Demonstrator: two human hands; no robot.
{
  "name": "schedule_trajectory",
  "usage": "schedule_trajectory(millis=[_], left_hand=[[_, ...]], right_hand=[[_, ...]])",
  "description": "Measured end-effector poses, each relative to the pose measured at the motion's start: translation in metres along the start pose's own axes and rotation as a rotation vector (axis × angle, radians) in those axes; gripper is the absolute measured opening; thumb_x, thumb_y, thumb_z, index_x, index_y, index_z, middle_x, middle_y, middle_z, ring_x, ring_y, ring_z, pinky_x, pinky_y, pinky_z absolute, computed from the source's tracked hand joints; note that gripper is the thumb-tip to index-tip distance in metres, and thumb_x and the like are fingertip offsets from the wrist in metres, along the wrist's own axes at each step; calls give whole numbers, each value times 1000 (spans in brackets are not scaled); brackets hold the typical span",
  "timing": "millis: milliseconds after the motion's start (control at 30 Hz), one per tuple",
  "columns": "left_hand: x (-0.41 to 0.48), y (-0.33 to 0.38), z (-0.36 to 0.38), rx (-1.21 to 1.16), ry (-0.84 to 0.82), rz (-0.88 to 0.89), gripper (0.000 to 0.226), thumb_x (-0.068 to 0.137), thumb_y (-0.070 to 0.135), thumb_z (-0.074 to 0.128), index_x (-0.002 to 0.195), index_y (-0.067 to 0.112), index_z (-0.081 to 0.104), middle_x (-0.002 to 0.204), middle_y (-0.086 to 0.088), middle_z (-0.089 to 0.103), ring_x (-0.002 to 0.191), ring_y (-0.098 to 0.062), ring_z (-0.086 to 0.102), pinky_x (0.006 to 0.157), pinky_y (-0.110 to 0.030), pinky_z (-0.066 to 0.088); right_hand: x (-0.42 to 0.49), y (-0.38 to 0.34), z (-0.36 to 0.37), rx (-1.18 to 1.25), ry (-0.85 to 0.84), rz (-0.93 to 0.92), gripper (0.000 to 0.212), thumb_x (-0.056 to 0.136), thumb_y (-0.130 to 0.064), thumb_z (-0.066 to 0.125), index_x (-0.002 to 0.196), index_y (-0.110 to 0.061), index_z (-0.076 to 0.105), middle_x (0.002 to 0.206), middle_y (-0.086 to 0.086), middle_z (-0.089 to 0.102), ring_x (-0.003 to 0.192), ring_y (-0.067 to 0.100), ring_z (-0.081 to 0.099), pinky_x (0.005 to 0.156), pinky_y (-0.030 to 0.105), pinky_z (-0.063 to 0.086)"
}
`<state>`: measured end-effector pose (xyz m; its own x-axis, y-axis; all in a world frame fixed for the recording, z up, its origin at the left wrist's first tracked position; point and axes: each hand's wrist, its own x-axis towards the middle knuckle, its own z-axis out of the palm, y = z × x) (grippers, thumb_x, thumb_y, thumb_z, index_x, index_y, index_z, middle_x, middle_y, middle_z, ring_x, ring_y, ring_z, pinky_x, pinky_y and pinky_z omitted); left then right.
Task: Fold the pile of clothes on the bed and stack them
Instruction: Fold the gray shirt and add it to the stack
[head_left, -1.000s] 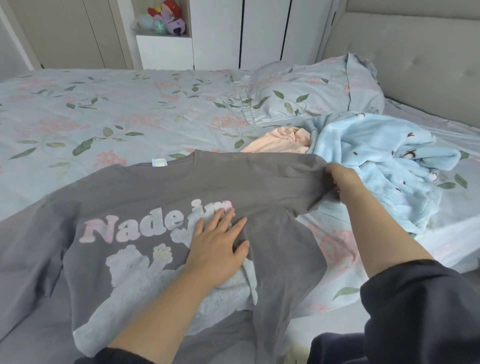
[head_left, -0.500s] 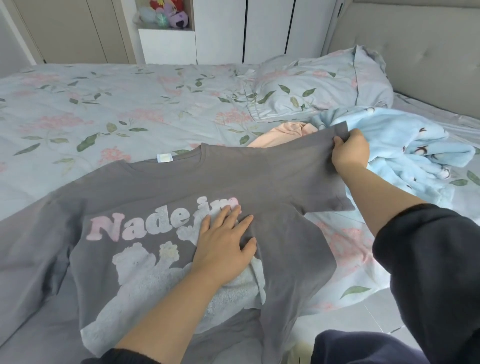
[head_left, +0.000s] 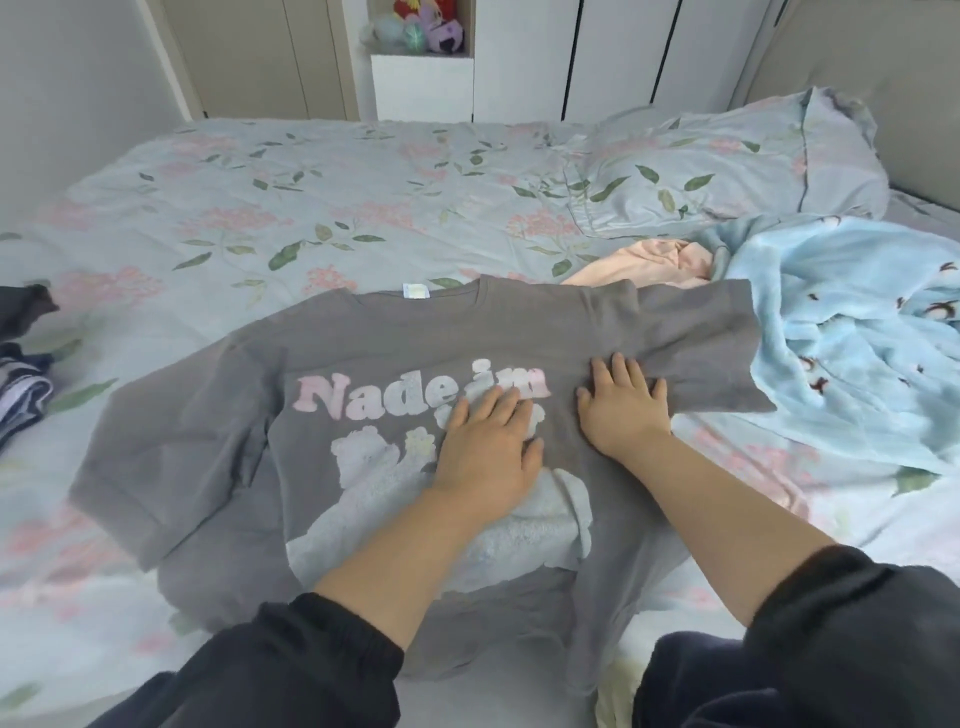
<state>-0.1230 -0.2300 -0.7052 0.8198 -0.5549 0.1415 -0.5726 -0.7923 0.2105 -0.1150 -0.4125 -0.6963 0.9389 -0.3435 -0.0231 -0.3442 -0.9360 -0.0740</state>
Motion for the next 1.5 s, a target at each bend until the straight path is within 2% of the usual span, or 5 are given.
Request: schedule_trajectory(millis=[400,800,1067,1267,1500], left_hand=[[-98,-148,-85,259,266,-520,52,92,24,43,143,15,38,150,-10,34,139,-31,26,110,-48,25],[-148,-249,-112,-567,215,-1135,20,82,28,69,77,11,60,90,-9,63,84,-27,59,77,-33,49],[-147,-292,-125,-1137,667,-1383,46,95,18,55,137,1,45,134,-15,53,119,-31,53,100,-40,45],[-95,-241,-163,-874,744,-916,26,97,10,47,121,3,55,113,-11,61,102,-27,60,89,-31,51],[-86,-165,-155,-922,-124,-352,38,98,13,52,133,26,49,131,10,56,115,-4,55,96,-23,44]], right_hand=[[-53,-141,-3,216,-21,-357,54,102,-38,21,151,-16,14,160,6,2,147,24,-4,116,49,-1],[-72,-198,25,165,72,-400,44,98,-32,25,137,-18,38,148,0,31,141,17,17,113,51,14],[-72,-196,26,217,121,-410,41,99,-32,30,136,-18,41,149,0,33,140,15,20,112,48,16],[-65,-195,17,457,69,-357,34,96,-24,41,127,-14,51,128,4,56,125,23,43,107,41,25],[-35,-169,-13,1348,-99,128,30,96,-21,35,107,-9,60,105,9,66,91,21,64,69,30,47]])
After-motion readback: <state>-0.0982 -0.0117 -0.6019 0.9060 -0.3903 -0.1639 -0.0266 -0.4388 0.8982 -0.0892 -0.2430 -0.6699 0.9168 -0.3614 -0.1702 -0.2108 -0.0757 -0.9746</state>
